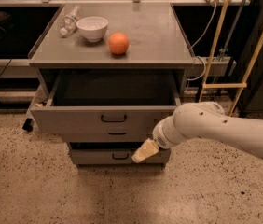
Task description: Close top drawer
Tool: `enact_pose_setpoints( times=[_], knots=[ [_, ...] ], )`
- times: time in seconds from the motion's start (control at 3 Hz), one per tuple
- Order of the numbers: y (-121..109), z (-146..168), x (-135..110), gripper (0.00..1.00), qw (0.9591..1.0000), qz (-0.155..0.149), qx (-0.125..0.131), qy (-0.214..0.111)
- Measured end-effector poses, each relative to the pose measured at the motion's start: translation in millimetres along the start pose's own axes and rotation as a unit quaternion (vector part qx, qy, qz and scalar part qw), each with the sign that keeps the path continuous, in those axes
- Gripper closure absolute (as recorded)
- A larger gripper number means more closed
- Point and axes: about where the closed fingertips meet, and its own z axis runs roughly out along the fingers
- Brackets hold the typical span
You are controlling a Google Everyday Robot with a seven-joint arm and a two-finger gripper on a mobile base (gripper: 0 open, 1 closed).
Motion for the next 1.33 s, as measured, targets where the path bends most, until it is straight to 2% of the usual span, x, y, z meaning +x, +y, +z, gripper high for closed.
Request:
enact_pose_setpoints(
  times=[0.33, 1.0, 1.33],
  knots=[
    [1.7, 1.4, 2.0, 0.0, 1.0, 0.004, 0.0, 0.001],
    [-26.7, 17.3, -14.4, 0.0, 0.9995, 0.024, 0.02, -0.007],
    [-58.7, 25.8, -47.5, 0.0, 0.9985, 0.036, 0.036, -0.022]
  ],
)
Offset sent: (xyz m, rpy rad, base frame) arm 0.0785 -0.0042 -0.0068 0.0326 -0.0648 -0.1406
